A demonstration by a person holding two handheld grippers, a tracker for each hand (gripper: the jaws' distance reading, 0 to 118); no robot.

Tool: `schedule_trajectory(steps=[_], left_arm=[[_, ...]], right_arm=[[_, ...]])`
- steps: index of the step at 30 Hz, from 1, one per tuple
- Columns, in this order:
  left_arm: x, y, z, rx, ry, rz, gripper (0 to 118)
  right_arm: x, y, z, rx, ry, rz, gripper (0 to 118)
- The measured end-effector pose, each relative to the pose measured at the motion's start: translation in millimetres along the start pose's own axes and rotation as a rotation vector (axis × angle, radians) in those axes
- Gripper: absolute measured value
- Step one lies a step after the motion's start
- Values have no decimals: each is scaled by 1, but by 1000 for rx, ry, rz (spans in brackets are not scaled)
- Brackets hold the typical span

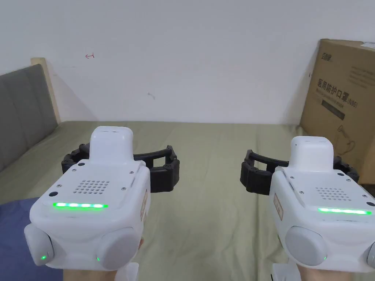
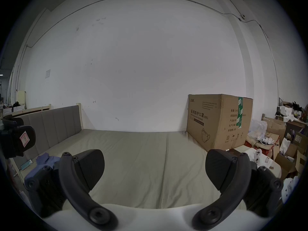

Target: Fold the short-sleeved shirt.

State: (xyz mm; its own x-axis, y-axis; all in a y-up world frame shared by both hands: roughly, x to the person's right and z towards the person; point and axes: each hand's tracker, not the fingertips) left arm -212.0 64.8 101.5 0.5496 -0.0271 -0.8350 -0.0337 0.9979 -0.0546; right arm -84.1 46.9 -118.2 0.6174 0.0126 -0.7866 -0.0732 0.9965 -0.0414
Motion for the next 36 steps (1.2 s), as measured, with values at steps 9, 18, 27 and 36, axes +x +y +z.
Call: schedule_trajectory(steps=[9, 18, 27, 36], left_arm=[[1, -1, -1, -2, -3, 2, 118], [0, -2, 0, -4, -2, 9, 118], [1, -2, 0, 5, 0, 2, 118], [2, -2, 3, 20, 1, 8, 118]], right_arm=[[0, -2, -1, -2, 3, 13, 118], [-2, -5, 0, 6, 4, 28, 118], [0, -5, 1, 3, -7, 32, 118], [5, -5, 0, -12, 7, 12, 118]])
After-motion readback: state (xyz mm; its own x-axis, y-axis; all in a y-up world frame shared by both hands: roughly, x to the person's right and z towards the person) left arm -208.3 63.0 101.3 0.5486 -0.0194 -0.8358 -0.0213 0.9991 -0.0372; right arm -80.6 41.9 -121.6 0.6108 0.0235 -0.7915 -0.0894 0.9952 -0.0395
